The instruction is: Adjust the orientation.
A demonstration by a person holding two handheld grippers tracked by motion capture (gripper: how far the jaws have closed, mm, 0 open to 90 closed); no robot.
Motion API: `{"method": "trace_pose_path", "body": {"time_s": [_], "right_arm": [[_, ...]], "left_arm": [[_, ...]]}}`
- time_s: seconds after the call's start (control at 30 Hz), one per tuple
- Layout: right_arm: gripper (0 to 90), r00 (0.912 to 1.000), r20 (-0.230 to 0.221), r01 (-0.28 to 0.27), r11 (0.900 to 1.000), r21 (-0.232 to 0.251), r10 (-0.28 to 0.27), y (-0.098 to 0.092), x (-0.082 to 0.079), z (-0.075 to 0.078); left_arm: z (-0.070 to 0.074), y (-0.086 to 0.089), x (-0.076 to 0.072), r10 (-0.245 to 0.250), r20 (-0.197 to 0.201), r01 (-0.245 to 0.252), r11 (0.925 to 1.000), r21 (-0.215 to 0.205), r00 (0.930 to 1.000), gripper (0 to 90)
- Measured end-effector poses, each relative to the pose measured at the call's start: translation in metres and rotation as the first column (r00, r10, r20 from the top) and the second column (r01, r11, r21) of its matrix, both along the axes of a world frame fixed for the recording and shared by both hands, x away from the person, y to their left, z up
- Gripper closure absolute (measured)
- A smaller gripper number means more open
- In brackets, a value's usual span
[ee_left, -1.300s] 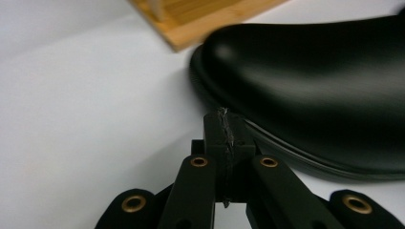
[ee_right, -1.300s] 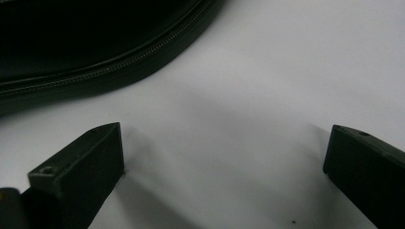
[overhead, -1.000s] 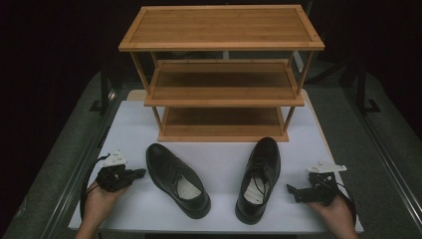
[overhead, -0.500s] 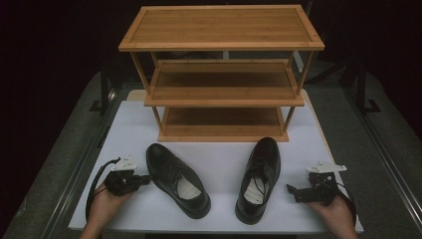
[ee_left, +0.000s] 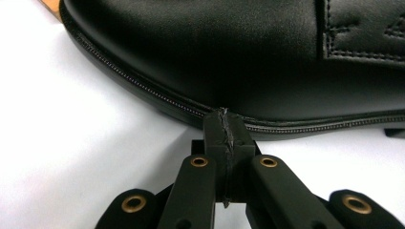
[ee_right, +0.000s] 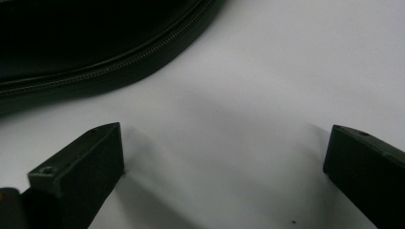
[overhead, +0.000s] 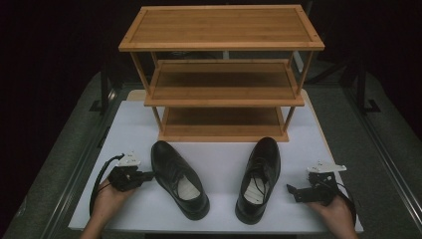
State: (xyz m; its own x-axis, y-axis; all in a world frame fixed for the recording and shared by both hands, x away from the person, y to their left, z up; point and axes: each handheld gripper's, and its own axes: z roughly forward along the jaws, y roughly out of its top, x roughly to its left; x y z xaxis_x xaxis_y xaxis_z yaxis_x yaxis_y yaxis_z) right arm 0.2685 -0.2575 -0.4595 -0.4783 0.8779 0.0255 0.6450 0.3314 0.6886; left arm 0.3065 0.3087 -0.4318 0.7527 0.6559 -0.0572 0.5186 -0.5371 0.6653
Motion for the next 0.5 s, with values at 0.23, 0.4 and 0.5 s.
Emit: {"method": "trace_pose_path", "body": {"time_s": [0.23,0.4,0.5], "right_arm": [[0.0,1.0,0.0,0.0,1.0,0.0,0.0,0.0,0.0,0.0],[0.0,1.0,0.0,0.0,1.0,0.0,0.0,0.0,0.0,0.0],[0.0,1.0,0.0,0.0,1.0,0.001,0.0,0.0,0.0,0.0]], "left_arm": [[0.0,-0.007,0.009,0.0,0.001,0.0,1.0,0.008,1.0,90.0],[0.001,-0.014,0.015,-0.002,0.003,0.002,0.9998,0.018,1.0,90.0],[0.001,-0.017,0.019,-0.004,0.0,0.004,0.9999,0.015,1.0,90.0]]}}
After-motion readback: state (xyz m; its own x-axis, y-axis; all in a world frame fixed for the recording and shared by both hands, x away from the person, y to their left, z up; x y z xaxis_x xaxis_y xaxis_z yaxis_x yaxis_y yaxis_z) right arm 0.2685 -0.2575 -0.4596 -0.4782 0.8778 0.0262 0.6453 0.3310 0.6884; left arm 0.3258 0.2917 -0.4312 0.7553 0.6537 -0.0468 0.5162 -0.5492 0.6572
